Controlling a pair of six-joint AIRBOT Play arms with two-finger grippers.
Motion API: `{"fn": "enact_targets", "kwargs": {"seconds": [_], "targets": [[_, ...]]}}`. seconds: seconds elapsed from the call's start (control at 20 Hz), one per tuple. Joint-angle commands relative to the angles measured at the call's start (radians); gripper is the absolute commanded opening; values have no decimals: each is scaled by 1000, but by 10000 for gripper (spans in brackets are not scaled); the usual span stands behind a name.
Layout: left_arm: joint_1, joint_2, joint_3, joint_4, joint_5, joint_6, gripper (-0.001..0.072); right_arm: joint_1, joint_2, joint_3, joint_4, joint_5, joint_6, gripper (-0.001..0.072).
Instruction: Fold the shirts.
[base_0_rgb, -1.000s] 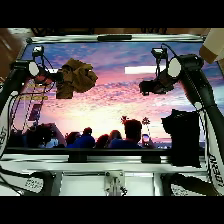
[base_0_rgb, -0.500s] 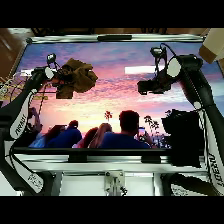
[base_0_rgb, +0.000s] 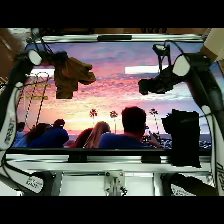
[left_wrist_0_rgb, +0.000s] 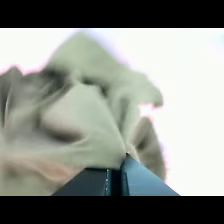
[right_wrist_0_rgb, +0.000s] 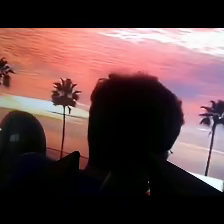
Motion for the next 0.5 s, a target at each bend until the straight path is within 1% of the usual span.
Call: {"fn": "enact_targets", "kwargs": {"seconds": [0.0,0.1,0.2,0.35,0.4,0.45], "targets": [[-67,297,50,-2,-7,54,33,1,165,1,-47,-8,-1,539],[-142,470,50,-3,-50,54,34,1,288,1,-76,-11,-2,539],[-237,584,49,-3,-158,54,34,1,407,1,-79,-7,-4,539],[-404,627,47,-2,-418,54,33,1,532,1,-63,36,-4,539],[-460,620,28,-2,-474,54,34,1,560,1,-61,74,-2,539],[-518,608,-13,-2,-498,54,34,1,576,1,-61,117,0,539]]}}
